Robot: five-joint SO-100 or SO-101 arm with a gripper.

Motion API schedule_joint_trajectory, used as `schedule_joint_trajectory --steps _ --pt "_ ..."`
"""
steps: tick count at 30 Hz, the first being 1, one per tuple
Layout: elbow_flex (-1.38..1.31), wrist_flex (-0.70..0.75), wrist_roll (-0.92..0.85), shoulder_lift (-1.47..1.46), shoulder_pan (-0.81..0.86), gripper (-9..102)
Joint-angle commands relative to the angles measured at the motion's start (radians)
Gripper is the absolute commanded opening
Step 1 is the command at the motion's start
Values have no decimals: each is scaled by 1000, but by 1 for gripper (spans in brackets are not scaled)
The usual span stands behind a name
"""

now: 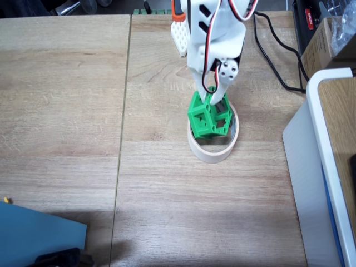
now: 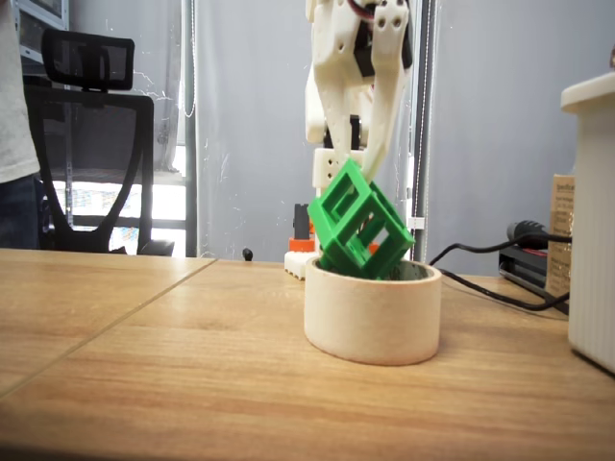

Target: Grasp a component and put it in the bin.

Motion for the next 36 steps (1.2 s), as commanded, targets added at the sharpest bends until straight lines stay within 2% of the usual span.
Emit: schedule_joint_trajectory --steps 1,11,21,33,36 --pt "-9 -12 -3 15 -14 4" --pt "-11 -12 -8 18 -14 12" --pt "-48 -14 -14 41 -2 11" --pt "-365 -12 -14 44 9 6" --pt "-400 -12 -14 89 55 4"
